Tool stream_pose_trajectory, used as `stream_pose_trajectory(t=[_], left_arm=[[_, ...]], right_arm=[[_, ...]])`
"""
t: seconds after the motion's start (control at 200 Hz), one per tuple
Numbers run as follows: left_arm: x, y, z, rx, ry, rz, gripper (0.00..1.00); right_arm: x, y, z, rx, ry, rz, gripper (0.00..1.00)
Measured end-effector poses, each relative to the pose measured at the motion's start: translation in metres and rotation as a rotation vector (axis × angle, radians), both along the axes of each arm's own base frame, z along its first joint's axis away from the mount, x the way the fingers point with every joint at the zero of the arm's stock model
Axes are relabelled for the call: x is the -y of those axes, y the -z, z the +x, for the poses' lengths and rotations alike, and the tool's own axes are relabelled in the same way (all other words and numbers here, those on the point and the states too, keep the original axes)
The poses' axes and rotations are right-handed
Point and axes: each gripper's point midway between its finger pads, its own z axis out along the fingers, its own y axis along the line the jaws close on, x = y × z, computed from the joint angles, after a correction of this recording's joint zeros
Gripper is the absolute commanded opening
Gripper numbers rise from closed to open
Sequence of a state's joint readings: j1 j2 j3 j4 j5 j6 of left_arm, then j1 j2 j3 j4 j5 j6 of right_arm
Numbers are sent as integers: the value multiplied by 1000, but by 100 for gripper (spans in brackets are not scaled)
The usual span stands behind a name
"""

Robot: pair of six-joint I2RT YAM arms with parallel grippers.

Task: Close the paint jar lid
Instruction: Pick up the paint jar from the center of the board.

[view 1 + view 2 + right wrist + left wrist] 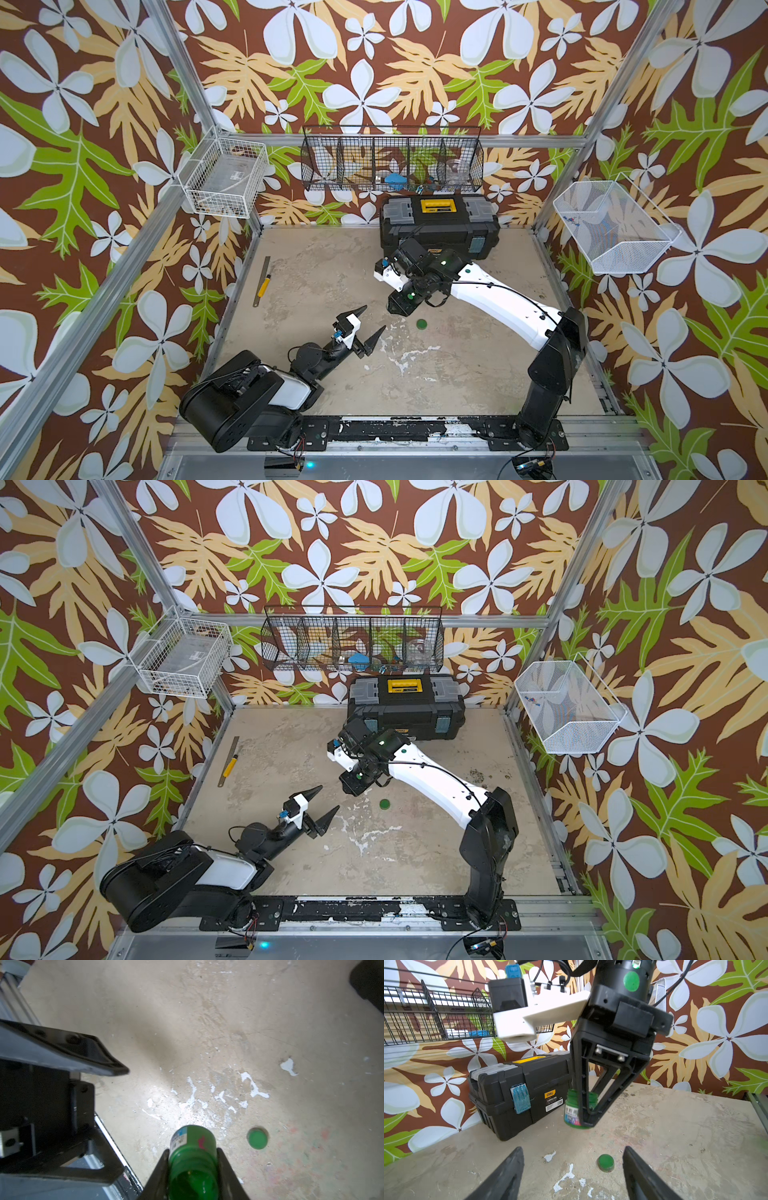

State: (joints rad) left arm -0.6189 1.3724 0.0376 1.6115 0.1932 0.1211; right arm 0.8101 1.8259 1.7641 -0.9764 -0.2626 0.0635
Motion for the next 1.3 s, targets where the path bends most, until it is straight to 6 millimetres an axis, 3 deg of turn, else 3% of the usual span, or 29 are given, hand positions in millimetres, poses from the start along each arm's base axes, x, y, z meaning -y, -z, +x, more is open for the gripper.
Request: stream_pose_trajectory(t=[0.395,0.55,0.696,1.301], left_arm=[[7,-1,-2,20,9,28,67],[5,-1,0,23,-9,37,61],[6,-1,1,26,-17,49,50],[6,7,9,-7,-48,94,37]], right_arm=[[-24,-5,-16,-21,-50,5,31],[-30,-5,-24,-29,-74,7,31],[-32,-4,-25,-31,-73,5,31],[-30,-2,-25,-31,-53,-12,30]])
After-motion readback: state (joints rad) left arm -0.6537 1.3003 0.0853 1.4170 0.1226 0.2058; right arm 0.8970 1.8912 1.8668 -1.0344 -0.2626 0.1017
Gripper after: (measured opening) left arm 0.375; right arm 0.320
